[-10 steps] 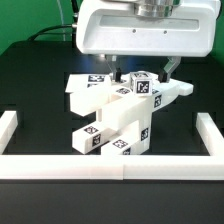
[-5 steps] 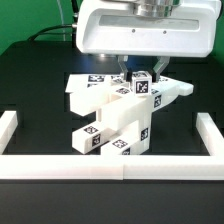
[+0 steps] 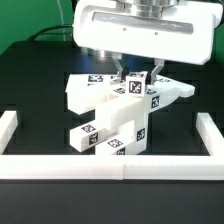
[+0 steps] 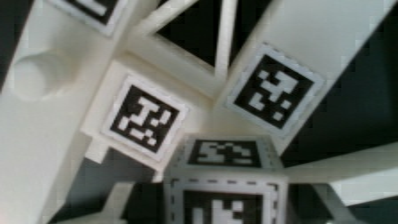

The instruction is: Assemble chair

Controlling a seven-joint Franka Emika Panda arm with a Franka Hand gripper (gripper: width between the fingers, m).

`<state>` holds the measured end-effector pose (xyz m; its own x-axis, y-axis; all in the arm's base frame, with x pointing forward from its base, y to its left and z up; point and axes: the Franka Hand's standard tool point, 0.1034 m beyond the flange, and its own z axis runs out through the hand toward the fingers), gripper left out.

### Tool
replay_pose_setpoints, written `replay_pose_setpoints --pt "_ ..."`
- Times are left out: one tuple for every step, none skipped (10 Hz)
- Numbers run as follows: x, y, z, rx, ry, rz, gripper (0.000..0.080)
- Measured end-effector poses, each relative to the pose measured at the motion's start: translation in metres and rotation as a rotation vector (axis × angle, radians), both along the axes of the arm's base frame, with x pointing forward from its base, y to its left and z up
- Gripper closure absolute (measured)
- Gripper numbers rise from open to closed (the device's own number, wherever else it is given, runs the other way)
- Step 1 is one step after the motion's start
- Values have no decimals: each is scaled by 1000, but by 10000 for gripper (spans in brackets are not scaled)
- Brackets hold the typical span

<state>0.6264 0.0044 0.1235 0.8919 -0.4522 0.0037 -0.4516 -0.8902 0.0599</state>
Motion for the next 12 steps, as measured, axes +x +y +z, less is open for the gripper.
replay_pose_setpoints --pt "0 0 0 9 -6 -86 517" --pt "0 1 0 9 -11 -188 515" --pt "0 1 0 10 -16 -277 515" --pt "1 1 0 16 -19 -336 515" --pt "1 1 0 18 -24 -409 515" --pt "1 1 0 16 -27 -474 515" --pt "1 1 0 15 -29 -527 515" --pt "1 2 0 15 -31 -589 515" --pt "1 2 0 14 -34 -662 515" --pt "1 2 0 15 -36 -711 515" --pt "1 3 0 14 -38 -748 515" --pt "1 3 0 14 -38 -758 515"
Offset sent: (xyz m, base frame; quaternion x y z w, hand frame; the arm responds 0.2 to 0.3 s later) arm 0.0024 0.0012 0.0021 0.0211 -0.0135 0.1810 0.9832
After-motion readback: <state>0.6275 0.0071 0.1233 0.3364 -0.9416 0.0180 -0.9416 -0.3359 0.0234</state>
